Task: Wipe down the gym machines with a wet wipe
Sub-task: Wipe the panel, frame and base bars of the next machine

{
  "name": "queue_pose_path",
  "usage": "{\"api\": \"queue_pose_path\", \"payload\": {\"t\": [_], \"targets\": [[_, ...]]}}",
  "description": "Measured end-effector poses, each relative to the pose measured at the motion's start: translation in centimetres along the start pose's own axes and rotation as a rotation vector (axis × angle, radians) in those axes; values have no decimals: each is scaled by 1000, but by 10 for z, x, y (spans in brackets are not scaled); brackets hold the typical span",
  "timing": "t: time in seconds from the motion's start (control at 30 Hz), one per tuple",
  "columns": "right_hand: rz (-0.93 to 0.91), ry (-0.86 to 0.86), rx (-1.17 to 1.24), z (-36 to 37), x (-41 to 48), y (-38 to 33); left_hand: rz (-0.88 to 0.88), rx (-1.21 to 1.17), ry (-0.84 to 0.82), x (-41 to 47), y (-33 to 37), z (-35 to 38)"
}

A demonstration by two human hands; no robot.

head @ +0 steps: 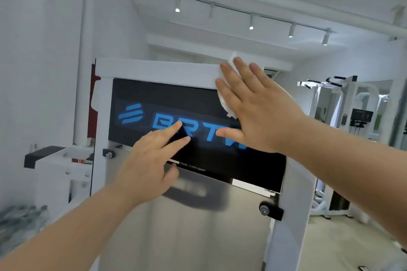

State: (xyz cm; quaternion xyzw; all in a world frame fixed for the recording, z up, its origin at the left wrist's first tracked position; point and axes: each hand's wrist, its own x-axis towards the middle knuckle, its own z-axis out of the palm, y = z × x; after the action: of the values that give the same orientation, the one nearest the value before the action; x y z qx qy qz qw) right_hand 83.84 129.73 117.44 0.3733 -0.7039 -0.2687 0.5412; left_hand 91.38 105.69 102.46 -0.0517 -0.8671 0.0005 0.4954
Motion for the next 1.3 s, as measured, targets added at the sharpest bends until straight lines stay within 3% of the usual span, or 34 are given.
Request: {"api": "queue_pose_path", "payload": {"t": [0.07, 0.2, 0.27, 0.4, 0.47, 0.6, 0.67, 0.83, 0.9, 0.93, 1.03, 1.1, 1.3], "targets": [[-43, -22, 25, 7, -11, -25, 12, 25, 25, 4, -9, -1], [-295, -102, 68, 27, -44, -78, -52, 34, 117, 21, -40, -5], [-174, -67, 70, 22, -34, -72, -64, 73, 96, 31, -57, -9], [374, -33, 61, -1, 4, -45, -138, 97, 22, 55, -86, -17], [464, -57, 81, -5, 12, -62, -179, 102, -31, 62, -95, -18], [130, -180, 113, 18, -8, -141, -143, 49, -48, 60, -103, -12], [86, -184, 103, 24, -17, -151, -135, 24, -47, 59, -104, -11], [675, -84, 90, 5, 29, -110, -123, 33, -52, 61, -106, -12], [788, -100, 115, -4, 57, -109, -117, 26, -51, 61, -107, -13], [743, -118, 120, -5, 68, -118, -113, 20, -48, 60, -108, -12], [329, -187, 121, 4, 70, -157, -86, 9, -29, 58, -114, -13], [209, -172, 90, 10, 58, -158, -59, 12, -27, 57, -121, -15], [799, -91, 102, -6, 72, -92, -52, 20, -51, 57, -123, -17]]}}
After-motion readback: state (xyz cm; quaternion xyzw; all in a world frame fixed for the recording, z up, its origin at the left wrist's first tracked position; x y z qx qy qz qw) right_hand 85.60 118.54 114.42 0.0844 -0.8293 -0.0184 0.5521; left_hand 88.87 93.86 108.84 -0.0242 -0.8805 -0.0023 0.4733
